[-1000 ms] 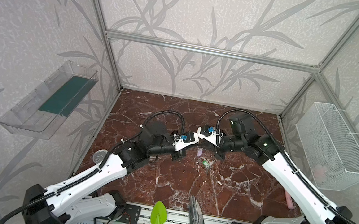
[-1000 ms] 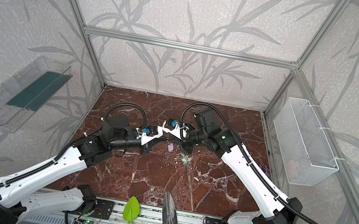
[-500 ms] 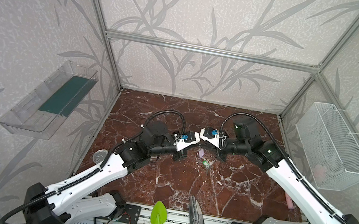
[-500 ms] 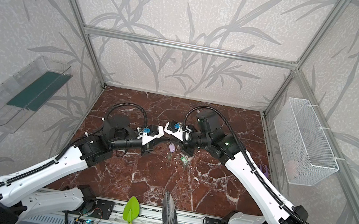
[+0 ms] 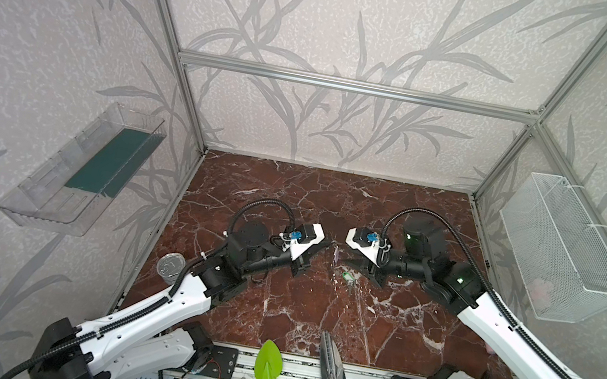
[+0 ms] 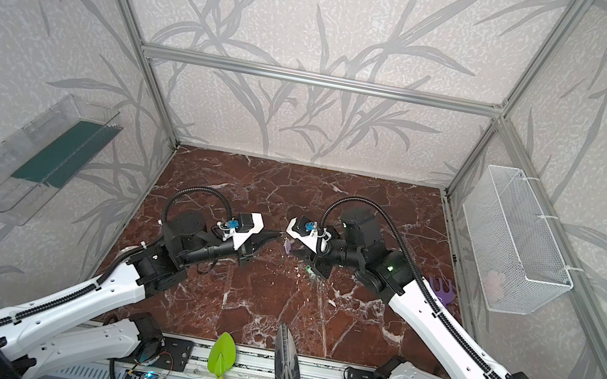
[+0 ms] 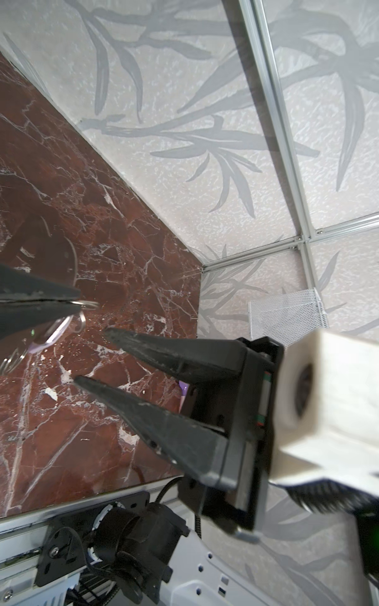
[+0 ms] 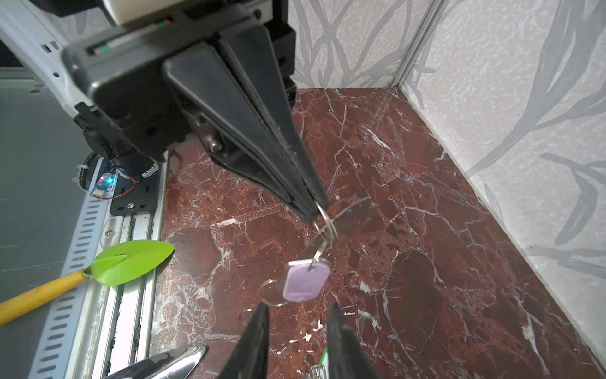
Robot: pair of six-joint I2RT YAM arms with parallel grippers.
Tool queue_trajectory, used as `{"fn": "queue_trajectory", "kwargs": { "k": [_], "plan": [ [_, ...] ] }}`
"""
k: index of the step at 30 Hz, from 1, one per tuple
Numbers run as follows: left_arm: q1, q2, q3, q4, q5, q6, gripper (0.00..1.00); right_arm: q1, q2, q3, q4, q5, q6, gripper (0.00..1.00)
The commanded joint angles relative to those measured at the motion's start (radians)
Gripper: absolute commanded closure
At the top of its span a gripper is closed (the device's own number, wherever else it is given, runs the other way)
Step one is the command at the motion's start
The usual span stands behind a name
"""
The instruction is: Put the keys on the keyring
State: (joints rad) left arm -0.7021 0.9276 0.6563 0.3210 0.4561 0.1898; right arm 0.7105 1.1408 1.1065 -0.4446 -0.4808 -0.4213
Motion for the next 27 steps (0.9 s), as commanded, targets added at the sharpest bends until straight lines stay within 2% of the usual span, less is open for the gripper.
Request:
{"fn": "queue_trajectory", "kwargs": {
  "k": [1, 14, 27],
  "plan": [
    [-0.001, -0.027, -0.04, 0.201, -0.004, -0.075, 1.0, 0.003, -0.01, -0.025, 0.103, -0.026, 0.058, 0.68],
    [-0.001, -0.014, -0.076, 0.274, 0.012, -0.142, 1.0, 0.003, 0.052, -0.016, 0.174, -0.154, 0.09, 0.73],
    [-0.001, -0.01, -0.081, 0.277, 0.016, -0.153, 1.0, 0.006, 0.073, -0.002, 0.189, -0.203, 0.094, 0.81]
  ]
}}
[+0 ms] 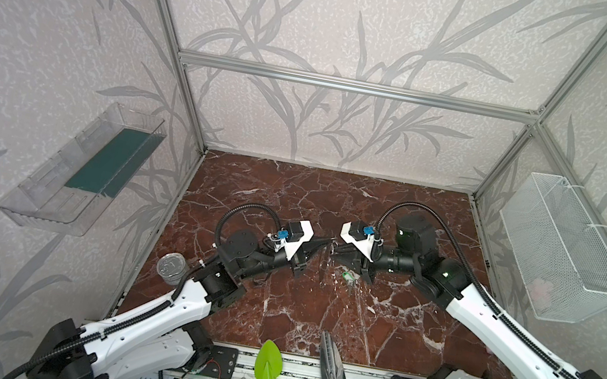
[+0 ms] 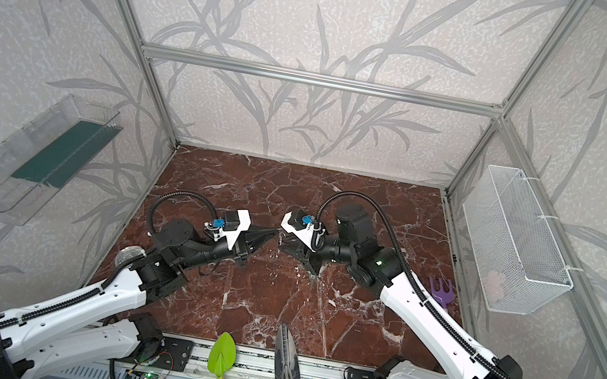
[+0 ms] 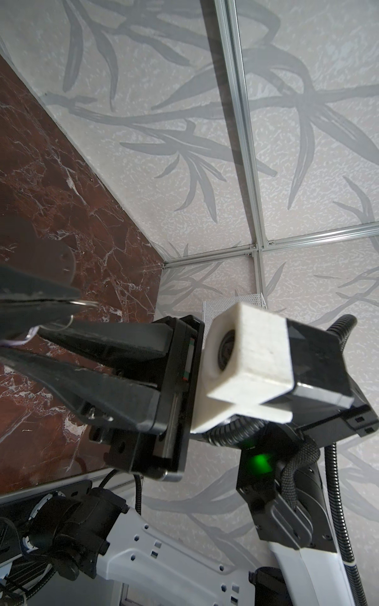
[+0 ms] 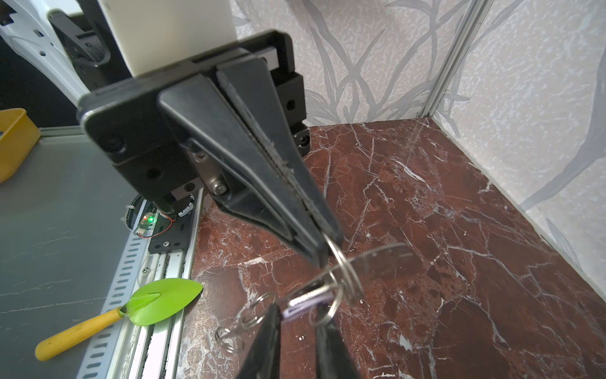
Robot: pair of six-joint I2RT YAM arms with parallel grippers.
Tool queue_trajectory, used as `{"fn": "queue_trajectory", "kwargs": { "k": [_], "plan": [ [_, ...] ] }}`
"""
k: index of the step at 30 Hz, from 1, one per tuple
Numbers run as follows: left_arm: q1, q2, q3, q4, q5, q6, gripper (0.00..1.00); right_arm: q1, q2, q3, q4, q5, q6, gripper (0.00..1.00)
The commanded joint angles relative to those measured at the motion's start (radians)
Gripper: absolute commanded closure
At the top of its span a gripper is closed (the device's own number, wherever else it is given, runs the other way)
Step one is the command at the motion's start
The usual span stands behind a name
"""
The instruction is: Put the keys on the keyring
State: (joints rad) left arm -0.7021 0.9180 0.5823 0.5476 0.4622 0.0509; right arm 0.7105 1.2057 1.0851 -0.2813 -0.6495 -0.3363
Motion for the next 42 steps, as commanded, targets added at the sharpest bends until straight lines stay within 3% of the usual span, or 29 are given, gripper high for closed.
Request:
{"fn": "queue_trajectory", "kwargs": {
  "k": [1, 27, 42],
  "plan": [
    [-0.001, -0.001, -0.007, 0.051, 0.01, -0.015, 1.0, 0.006, 0.009, 0.02, 0.028, -0.035, 0.011, 0.81],
    [0.0, 0.017, -0.012, 0.073, 0.023, -0.027, 1.0, 0.029, 0.038, 0.043, 0.038, -0.059, 0.003, 0.84],
    [-0.001, -0.006, -0.059, 0.14, -0.017, -0.026, 1.0, 0.027, -0.051, -0.026, 0.033, 0.047, 0.016, 0.82]
  ]
}}
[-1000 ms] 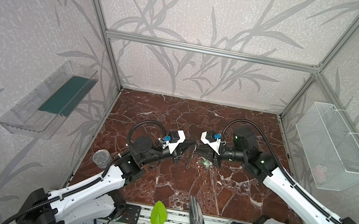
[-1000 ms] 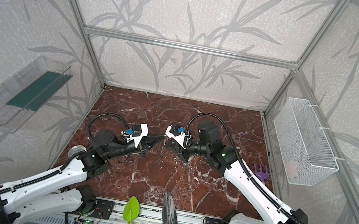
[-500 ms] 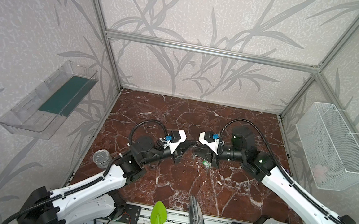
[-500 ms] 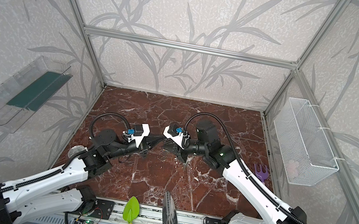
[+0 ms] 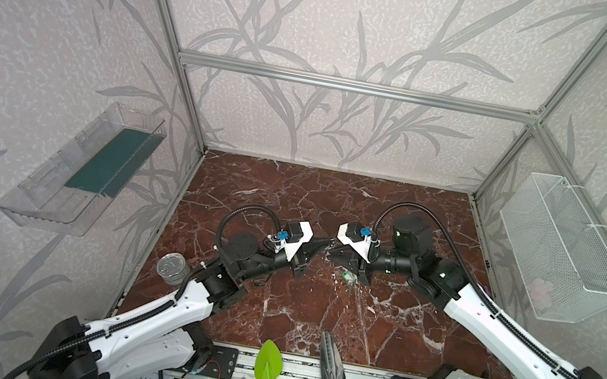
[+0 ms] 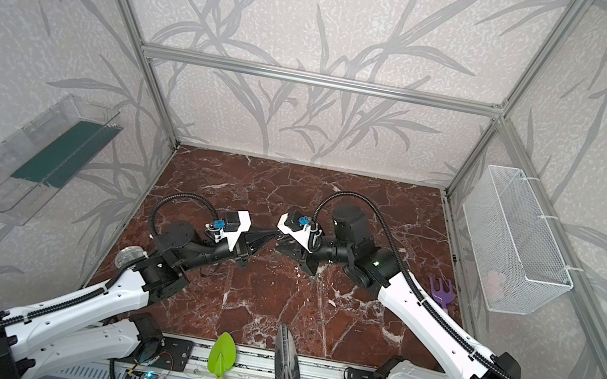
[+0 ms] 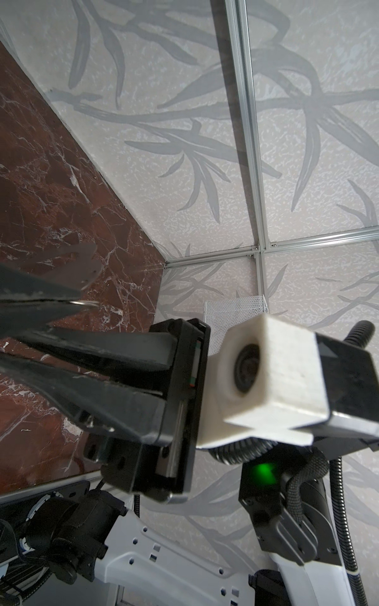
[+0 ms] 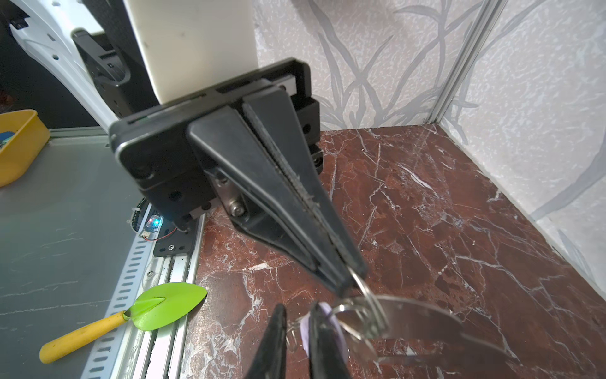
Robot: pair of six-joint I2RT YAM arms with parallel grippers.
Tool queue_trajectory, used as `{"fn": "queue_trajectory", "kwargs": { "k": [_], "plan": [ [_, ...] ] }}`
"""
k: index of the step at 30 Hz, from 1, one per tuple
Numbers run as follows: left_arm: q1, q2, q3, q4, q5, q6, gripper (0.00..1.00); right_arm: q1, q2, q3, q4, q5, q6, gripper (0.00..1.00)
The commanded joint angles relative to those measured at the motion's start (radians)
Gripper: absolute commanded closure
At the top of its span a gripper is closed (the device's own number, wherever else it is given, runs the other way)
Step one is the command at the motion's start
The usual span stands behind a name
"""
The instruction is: Put the keys on the keyring
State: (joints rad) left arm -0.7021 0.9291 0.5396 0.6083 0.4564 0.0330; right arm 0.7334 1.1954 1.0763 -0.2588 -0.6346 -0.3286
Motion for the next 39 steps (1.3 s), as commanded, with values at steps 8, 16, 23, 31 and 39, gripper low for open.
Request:
{"fn": "queue_trajectory", "kwargs": {
  "k": [8, 16, 23, 31, 39],
  "plan": [
    [-0.001, -0.026, -0.06, 0.167, -0.073, -0.024, 1.0, -0.002, -0.089, -0.068, 0.048, 0.092, 0.043, 0.75],
    [-0.001, -0.016, -0.11, 0.306, -0.113, -0.062, 1.0, -0.001, -0.121, -0.142, 0.177, 0.159, 0.113, 0.64],
    [0.0, -0.013, -0.111, 0.309, -0.098, -0.068, 1.0, -0.001, -0.097, -0.145, 0.245, 0.119, 0.139, 0.6],
    [-0.001, 0.002, -0.11, 0.328, -0.076, -0.085, 1.0, -0.002, -0.036, -0.125, 0.292, 0.04, 0.168, 0.59],
    [-0.001, 0.017, -0.105, 0.337, -0.064, -0.092, 1.0, 0.003, -0.004, -0.118, 0.332, -0.009, 0.19, 0.59]
  ]
}}
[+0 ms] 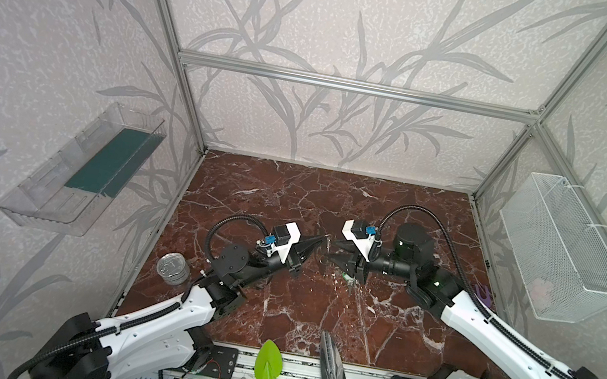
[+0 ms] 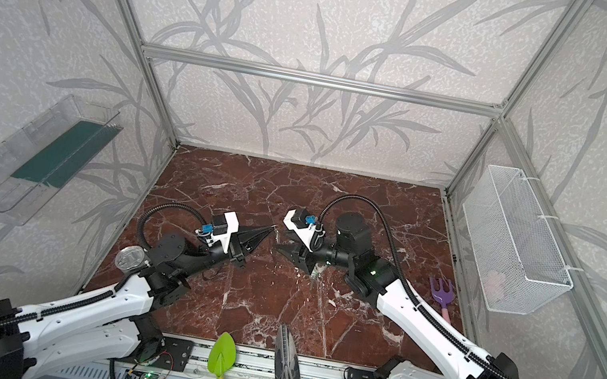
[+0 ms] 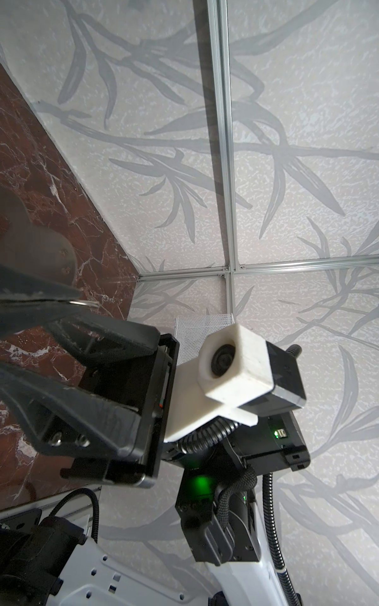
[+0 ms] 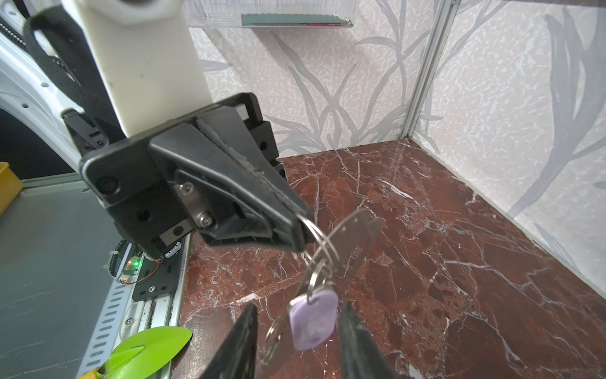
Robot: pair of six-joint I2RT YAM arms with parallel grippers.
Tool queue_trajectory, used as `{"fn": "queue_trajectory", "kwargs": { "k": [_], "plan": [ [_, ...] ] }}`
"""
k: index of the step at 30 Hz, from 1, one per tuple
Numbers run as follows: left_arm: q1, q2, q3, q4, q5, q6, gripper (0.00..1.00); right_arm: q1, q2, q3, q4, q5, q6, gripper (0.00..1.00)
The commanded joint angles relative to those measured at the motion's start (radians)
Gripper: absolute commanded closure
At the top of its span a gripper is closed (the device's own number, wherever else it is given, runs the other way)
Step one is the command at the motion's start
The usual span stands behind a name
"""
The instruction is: Put the keys on the keyring
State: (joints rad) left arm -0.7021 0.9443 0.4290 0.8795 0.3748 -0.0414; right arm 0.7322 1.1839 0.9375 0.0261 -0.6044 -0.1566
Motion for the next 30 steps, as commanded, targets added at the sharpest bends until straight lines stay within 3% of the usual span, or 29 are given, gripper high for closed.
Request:
{"fn": "queue_trajectory", "kwargs": {
  "k": [1, 18, 30],
  "plan": [
    [-0.001, 0.005, 0.006, 0.067, 0.02, -0.019, 1.0, 0.006, 0.011, 0.021, 0.053, -0.042, 0.019, 0.59],
    [-0.001, 0.024, 0.004, 0.077, 0.022, -0.028, 1.0, 0.043, 0.026, 0.038, 0.066, -0.085, 0.004, 0.61],
    [0.0, 0.053, 0.004, 0.081, 0.017, -0.025, 1.0, 0.139, -0.004, 0.047, -0.023, 0.089, -0.11, 0.64]
  ]
}}
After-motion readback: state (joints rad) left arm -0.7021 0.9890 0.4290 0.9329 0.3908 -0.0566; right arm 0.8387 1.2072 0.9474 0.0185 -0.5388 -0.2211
